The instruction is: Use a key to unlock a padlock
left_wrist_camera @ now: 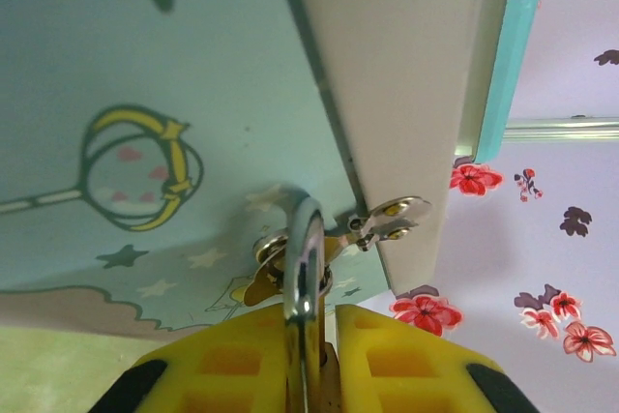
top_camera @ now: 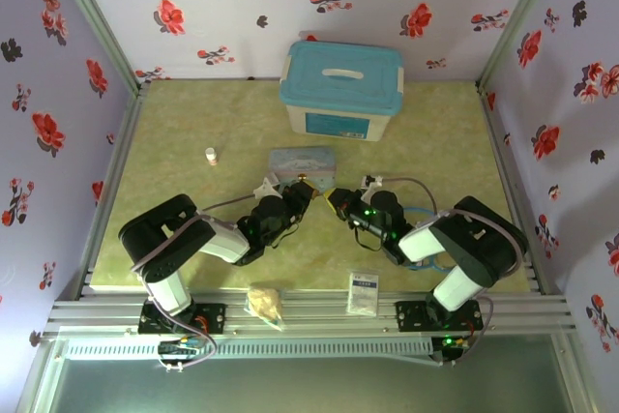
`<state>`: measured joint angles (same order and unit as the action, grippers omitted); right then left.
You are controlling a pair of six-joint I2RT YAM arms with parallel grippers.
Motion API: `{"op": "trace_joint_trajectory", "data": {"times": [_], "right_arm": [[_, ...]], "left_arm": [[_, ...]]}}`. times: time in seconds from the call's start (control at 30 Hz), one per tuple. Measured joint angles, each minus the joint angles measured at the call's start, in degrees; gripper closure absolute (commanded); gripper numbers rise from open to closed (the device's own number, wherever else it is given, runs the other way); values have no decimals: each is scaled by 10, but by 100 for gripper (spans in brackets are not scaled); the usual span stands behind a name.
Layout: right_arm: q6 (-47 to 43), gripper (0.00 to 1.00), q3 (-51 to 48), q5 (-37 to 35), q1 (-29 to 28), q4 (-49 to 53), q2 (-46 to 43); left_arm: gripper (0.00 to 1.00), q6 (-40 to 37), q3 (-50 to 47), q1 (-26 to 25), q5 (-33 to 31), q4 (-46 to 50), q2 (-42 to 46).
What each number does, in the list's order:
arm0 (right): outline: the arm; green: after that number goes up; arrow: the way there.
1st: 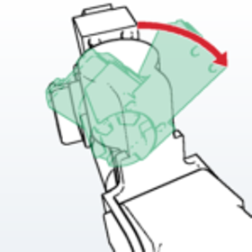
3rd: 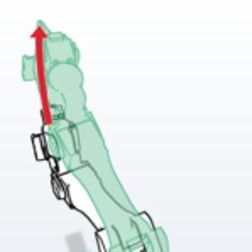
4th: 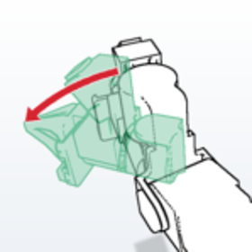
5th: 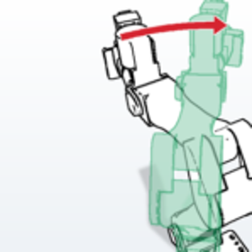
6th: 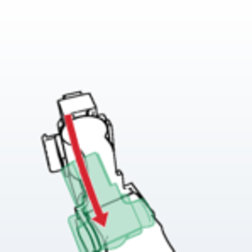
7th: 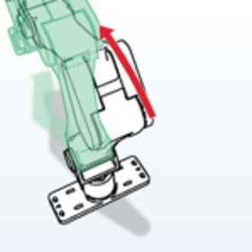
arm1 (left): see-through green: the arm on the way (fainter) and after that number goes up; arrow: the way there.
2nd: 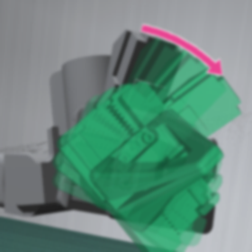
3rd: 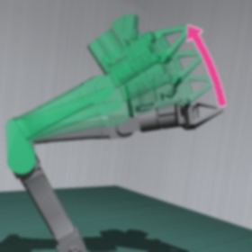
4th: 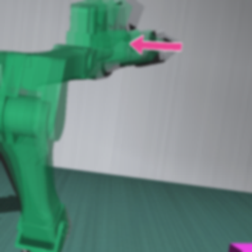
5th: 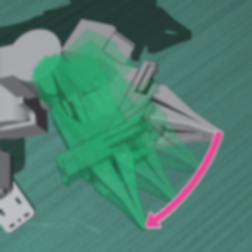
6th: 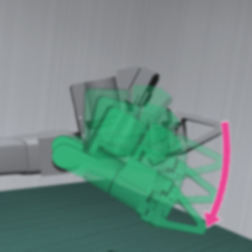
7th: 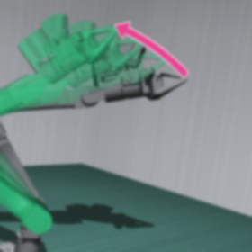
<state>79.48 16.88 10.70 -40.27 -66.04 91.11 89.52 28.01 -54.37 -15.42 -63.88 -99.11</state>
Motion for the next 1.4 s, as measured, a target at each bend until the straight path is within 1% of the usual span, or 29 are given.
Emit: {"op": "trace_joint_trajectory", "data": {"times": [0.27,0.4,0.67,0.87,1.07,1.2,1.27,1.4], "right_arm": [[26,100,-5,-159,-75,54,-35],[37,100,-5,-212,-101,84,-49],[62,100,6,-266,-126,103,-45],[61,100,22,-279,-133,115,-23],[61,100,22,-309,-149,70,16],[61,100,22,-336,-163,60,27],[61,100,23,-351,-170,71,26],[58,100,27,-379,-184,126,4]], "left_arm": [[100,-3,6,-5,-4,9,-5],[100,-3,7,-13,-13,16,-7],[100,-7,13,-17,-25,27,-8],[100,7,13,-16,-37,41,-14],[100,28,13,-21,-57,56,-14],[100,36,14,-26,-67,61,-17],[100,43,16,-30,-72,61,-23],[100,61,18,-39,-81,57,-35]]}}
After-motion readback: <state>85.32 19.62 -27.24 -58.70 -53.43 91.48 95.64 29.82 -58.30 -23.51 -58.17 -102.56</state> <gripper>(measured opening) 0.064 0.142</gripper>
